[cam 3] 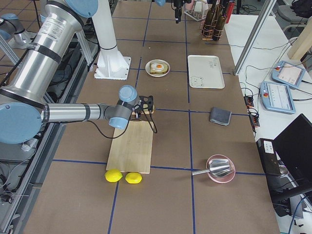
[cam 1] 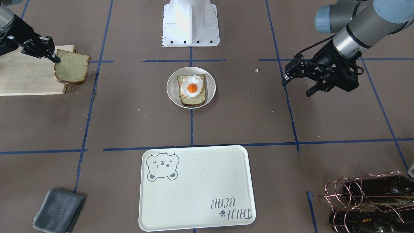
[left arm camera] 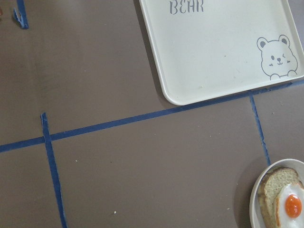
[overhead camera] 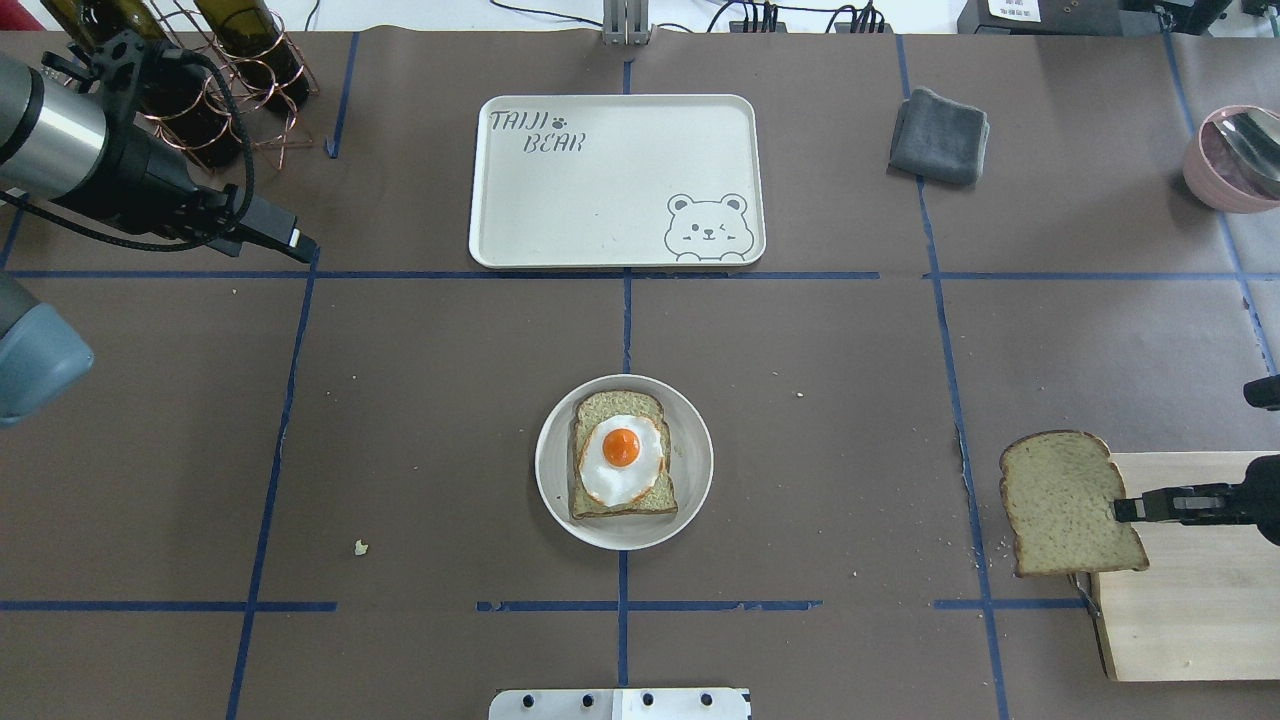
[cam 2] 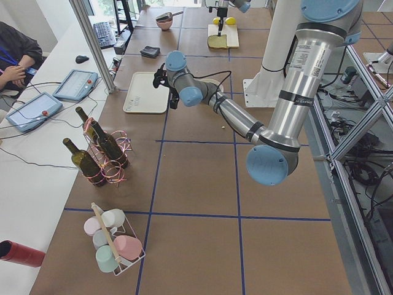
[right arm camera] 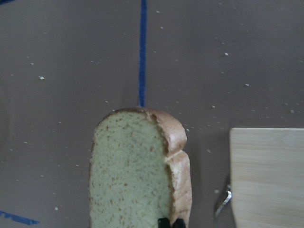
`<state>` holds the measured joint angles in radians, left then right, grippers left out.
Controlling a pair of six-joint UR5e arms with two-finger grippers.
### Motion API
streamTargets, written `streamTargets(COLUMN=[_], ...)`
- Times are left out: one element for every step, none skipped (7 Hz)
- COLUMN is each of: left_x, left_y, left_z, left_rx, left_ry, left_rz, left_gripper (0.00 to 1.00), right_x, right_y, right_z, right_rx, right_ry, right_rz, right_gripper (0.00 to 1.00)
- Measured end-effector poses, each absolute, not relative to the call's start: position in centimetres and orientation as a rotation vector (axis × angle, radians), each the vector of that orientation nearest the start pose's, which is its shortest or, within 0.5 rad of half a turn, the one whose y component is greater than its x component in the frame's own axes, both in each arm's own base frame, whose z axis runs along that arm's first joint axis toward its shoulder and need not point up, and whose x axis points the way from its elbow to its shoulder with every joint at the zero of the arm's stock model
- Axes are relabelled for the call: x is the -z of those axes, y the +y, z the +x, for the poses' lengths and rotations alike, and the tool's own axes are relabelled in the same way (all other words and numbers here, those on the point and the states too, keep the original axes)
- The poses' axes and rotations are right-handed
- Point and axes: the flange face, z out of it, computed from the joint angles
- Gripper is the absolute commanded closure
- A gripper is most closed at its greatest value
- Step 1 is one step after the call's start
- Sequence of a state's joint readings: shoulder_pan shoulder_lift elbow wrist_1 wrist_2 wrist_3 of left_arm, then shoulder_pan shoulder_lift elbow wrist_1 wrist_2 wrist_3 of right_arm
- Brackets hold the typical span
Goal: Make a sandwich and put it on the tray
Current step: 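Carry the bread slice with the right gripper and lay it on the egg toast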
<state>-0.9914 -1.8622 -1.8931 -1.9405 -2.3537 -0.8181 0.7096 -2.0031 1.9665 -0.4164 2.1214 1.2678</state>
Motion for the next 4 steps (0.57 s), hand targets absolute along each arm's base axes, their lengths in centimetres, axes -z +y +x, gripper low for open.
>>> streamTargets(left_x=[-29.6, -29.8, -30.5, -31.1], left_y=[-50.2, -50.5, -50.9, -51.2], left_z=[25.3, 25.6, 25.9, 26.1], left_rx=[-0.184, -0.194, -0.205, -0.214], left_ry=[1.150, 1.158, 1.169, 1.185], left_rz=[0.269, 0.293, 0.320, 0.347], left_gripper=[0.00, 0.00, 0.00, 0.00], right_x=[-48.3, -45.4, -41.9, -37.7], right_y=[-29.4, -30.9, -32.9, -35.1], right_z=[-21.8, -23.8, -26.0, -29.0], right_rx=[-0.063, -0.075, -0.097, -0.119], right_ry=[-1.248, -1.305, -1.351, -1.370], right_rz=[0.093, 0.093, 0.085, 0.069], right_gripper=[1.00, 1.00, 1.00, 1.00])
